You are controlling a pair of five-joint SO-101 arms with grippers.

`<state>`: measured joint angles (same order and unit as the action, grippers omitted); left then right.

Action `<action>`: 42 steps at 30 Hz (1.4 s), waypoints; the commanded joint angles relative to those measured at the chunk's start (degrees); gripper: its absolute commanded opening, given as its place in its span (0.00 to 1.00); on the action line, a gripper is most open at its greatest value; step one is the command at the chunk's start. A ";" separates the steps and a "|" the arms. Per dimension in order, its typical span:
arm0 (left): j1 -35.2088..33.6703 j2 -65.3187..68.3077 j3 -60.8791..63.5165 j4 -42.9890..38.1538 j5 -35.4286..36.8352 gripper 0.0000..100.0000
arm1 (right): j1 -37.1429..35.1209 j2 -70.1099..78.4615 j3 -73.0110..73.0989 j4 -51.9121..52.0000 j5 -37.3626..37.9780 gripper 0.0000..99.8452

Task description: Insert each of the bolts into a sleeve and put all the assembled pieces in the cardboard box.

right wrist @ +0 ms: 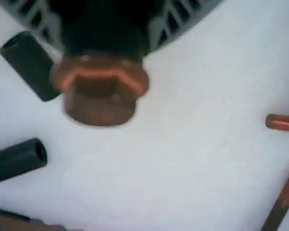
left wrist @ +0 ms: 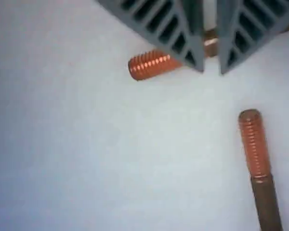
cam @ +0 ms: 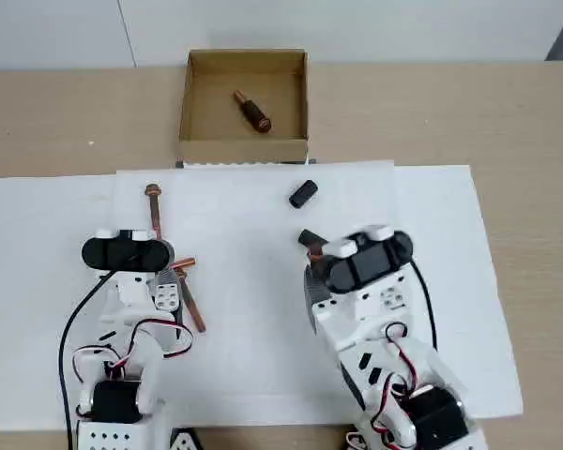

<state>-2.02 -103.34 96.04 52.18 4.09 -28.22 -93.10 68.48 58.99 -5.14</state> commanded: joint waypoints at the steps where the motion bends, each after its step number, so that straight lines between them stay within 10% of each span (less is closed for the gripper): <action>1: -0.35 -0.53 -0.31 0.09 -0.35 0.01 | 0.48 13.93 -12.48 -0.57 -2.64 0.00; 14: -0.35 -0.53 -0.31 0.09 -0.35 0.01 | 3.21 60.88 -48.26 -5.41 -3.34 0.00; 42: -0.44 -0.53 -0.31 0.09 -0.26 0.01 | 5.32 114.68 -89.85 -31.52 27.08 0.00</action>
<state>-2.02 -103.34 96.04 52.18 3.91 -22.51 21.80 -17.05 32.35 18.59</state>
